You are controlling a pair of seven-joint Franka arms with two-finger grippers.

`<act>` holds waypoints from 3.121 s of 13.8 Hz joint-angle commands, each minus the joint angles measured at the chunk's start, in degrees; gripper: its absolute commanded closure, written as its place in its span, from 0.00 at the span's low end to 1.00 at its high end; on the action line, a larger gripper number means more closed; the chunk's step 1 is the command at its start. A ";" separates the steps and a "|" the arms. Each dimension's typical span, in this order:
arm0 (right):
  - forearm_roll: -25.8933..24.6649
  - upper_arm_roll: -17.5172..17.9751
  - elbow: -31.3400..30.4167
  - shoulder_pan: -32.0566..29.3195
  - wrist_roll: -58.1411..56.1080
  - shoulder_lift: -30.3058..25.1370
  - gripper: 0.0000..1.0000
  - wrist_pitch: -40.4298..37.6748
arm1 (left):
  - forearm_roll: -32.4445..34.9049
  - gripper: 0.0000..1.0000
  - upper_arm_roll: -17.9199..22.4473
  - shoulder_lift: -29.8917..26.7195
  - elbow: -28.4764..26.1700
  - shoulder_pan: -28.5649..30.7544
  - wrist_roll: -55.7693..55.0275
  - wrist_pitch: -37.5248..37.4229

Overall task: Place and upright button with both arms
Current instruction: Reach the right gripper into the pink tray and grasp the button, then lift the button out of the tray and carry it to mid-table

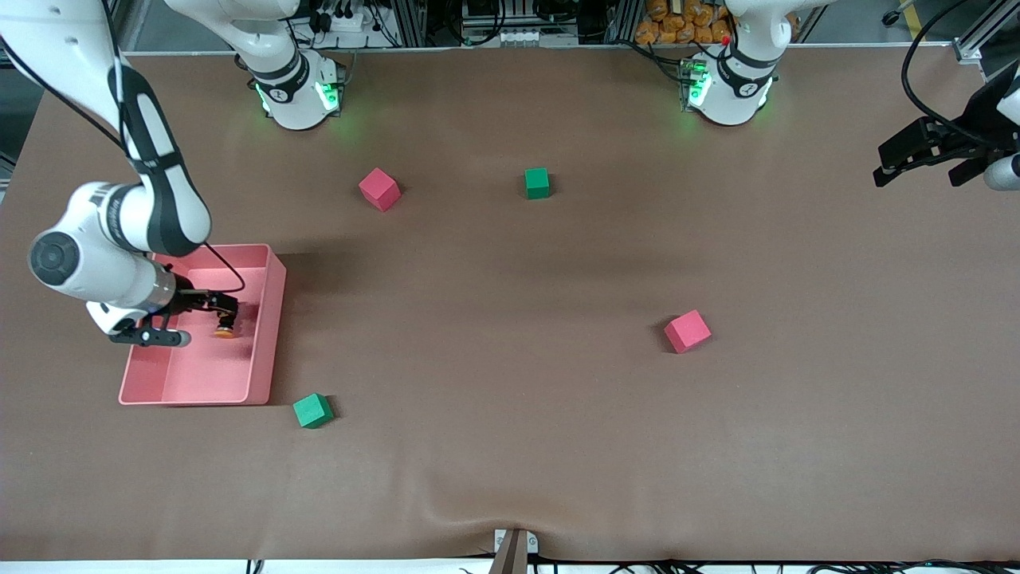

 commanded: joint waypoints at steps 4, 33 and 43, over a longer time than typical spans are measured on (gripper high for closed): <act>-0.22 0.40 0.39 -1.51 -2.80 4.43 0.00 5.30 | -0.82 0.00 -0.13 -0.31 -0.18 0.92 0.95 0.15; 16.82 0.93 42.65 24.03 26.94 10.22 1.00 -31.13 | -0.82 0.00 0.05 -0.23 -1.41 0.92 1.12 -1.51; 12.72 2.95 48.99 47.62 37.18 31.23 1.00 -1.82 | -0.99 0.00 0.40 -0.14 -1.50 0.92 1.83 -1.61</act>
